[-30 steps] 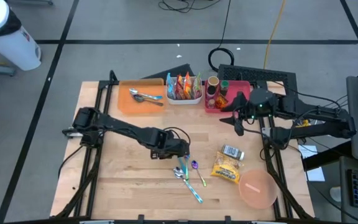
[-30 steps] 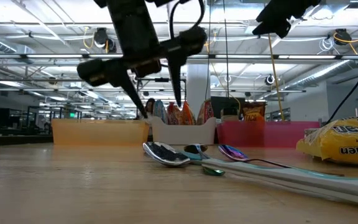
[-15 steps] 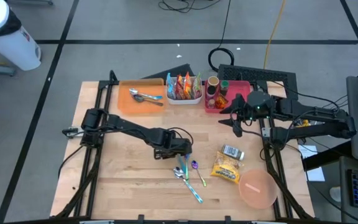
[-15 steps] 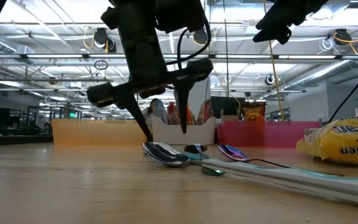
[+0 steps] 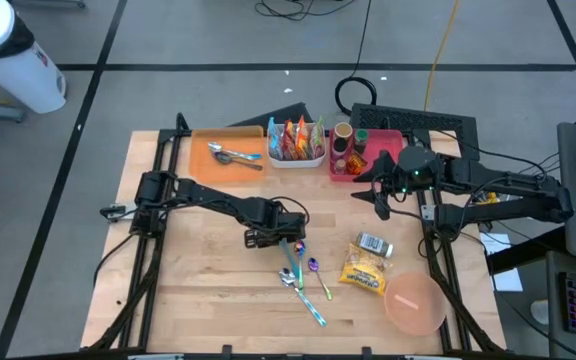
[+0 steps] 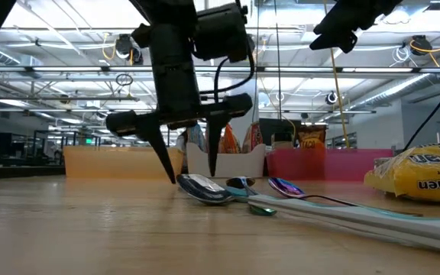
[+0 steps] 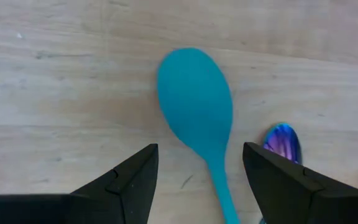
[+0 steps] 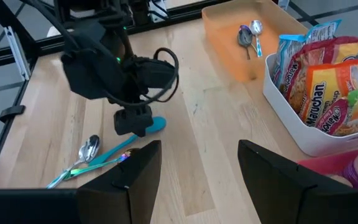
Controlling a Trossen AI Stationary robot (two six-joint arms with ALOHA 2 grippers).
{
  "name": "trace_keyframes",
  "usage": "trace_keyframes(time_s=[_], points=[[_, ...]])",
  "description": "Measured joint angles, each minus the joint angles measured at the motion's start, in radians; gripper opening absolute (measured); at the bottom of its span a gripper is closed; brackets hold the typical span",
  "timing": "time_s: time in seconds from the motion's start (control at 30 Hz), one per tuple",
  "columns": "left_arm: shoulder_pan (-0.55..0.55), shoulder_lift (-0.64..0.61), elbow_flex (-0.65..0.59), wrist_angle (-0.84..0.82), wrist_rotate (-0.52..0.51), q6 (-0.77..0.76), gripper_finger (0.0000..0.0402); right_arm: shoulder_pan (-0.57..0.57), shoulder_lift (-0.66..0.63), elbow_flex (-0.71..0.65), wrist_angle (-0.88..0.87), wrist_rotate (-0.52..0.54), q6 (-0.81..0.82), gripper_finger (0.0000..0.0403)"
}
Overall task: Pick & Place Food Item
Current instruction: Put the blue baby spoon into the orange bin
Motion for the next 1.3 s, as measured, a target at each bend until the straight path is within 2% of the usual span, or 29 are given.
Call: trace_keyframes(time_s=[0.23,0.53,1.0,1.1,1.3], points=[[0.012,0.036,0.003,0.041,0.058,0.014,0.0243,0.000,0.000,0.000,-0.005,0.000,-0.015,0.0205],[0.019,0.039,0.003,0.040,0.071,0.022,0.0236,0.000,-0.004,0.000,-0.013,0.000,-0.019,0.0205],[0.042,0.041,0.000,0.025,0.076,0.088,0.0057,0.000,-0.007,0.000,-0.026,0.000,-0.017,0.0205],[0.044,0.042,0.000,0.036,0.067,0.115,0.0042,0.000,-0.013,0.000,-0.036,0.000,-0.016,0.0205],[0.045,0.034,0.000,0.035,0.054,0.176,0.0045,0.000,-0.028,0.000,-0.051,0.000,-0.025,0.0205]])
